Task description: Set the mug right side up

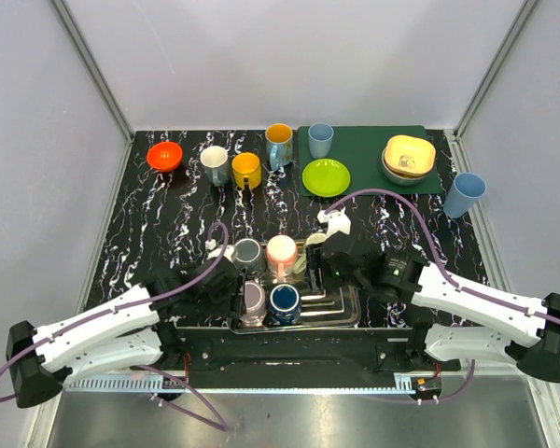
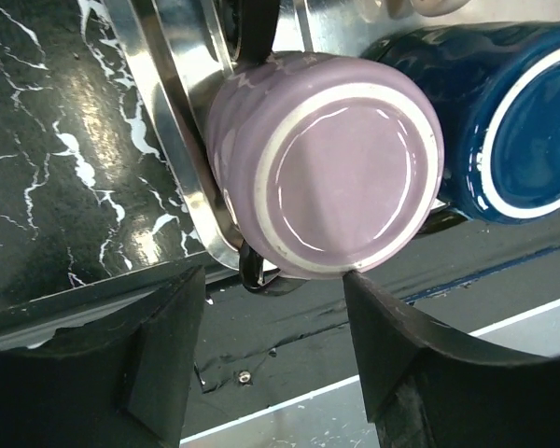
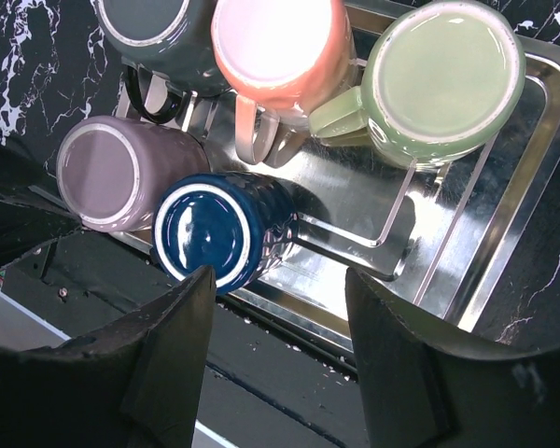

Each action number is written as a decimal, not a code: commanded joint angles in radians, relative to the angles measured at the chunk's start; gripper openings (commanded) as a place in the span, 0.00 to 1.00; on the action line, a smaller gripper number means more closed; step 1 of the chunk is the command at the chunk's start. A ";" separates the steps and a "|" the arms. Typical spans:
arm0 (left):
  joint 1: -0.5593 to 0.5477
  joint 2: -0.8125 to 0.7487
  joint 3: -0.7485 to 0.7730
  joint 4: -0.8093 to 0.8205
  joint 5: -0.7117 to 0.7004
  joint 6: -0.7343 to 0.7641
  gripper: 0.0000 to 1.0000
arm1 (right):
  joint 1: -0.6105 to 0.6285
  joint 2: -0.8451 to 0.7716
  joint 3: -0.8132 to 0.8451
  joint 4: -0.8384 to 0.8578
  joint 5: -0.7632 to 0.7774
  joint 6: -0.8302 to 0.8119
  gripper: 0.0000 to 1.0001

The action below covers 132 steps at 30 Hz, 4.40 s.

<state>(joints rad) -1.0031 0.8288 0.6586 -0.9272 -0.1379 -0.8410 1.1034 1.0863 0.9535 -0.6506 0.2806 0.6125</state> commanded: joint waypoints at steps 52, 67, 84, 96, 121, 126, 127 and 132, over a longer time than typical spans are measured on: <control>-0.318 0.040 0.467 -0.269 -0.287 -0.171 0.00 | 0.007 -0.065 0.123 0.009 -0.009 -0.080 0.63; -0.066 -0.169 0.214 0.818 -0.153 0.113 0.00 | 0.006 -0.330 0.042 0.313 -0.107 -0.002 0.77; 0.281 0.029 -0.010 1.795 0.510 -0.326 0.00 | -0.394 -0.270 -0.042 0.703 -0.684 0.208 0.83; 0.297 0.043 -0.020 1.815 0.593 -0.352 0.00 | -0.439 -0.108 0.040 0.899 -0.866 0.265 0.74; 0.337 -0.034 -0.042 1.562 0.630 -0.255 0.55 | -0.461 -0.029 0.152 0.695 -0.784 0.126 0.00; 0.353 -0.178 0.093 0.893 0.168 -0.009 0.83 | -0.461 0.059 0.332 0.383 -0.481 -0.055 0.00; 0.353 -0.195 0.116 0.707 0.080 -0.001 0.84 | -0.462 0.087 0.355 0.327 -0.453 -0.075 0.00; 0.354 -0.230 0.200 0.355 -0.345 -0.050 0.89 | -0.459 0.361 0.545 0.191 -0.287 -0.173 0.00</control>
<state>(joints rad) -0.6571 0.6201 0.8005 -0.1665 -0.0841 -0.9207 0.6468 1.2774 1.3499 -0.3428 -0.2226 0.5823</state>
